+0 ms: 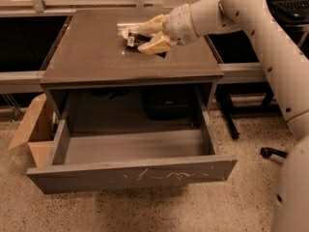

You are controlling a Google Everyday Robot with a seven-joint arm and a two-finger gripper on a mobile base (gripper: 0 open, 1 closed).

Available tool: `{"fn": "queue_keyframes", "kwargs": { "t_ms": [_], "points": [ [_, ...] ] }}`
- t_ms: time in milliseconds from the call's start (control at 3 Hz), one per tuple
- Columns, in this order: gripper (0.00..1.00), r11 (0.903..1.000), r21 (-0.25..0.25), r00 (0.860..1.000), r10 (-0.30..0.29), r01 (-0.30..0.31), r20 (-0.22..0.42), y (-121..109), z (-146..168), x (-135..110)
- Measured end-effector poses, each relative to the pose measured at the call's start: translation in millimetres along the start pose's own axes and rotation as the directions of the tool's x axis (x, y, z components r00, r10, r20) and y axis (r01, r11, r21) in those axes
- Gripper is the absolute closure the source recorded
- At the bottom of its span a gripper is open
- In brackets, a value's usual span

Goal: Pick rxbar chocolate from top drawer and place on counter

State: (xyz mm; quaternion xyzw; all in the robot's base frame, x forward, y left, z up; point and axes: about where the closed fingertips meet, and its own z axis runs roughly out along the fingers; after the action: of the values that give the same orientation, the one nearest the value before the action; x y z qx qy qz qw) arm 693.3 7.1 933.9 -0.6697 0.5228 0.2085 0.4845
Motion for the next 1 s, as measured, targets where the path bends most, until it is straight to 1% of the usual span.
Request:
{"fn": "queue_keyframes", "kwargs": {
  "t_ms": [333,667,1000],
  "points": [
    [1.00,0.9987,0.038,0.999,0.036,-0.035,-0.021,-34,4,19],
    [0.81,0.9950,0.058,0.995,0.085,-0.082,-0.045,-51,9,41],
    [0.58,0.9899,0.058,0.990,0.132,-0.129,-0.056,-57,17,60]
  ]
}}
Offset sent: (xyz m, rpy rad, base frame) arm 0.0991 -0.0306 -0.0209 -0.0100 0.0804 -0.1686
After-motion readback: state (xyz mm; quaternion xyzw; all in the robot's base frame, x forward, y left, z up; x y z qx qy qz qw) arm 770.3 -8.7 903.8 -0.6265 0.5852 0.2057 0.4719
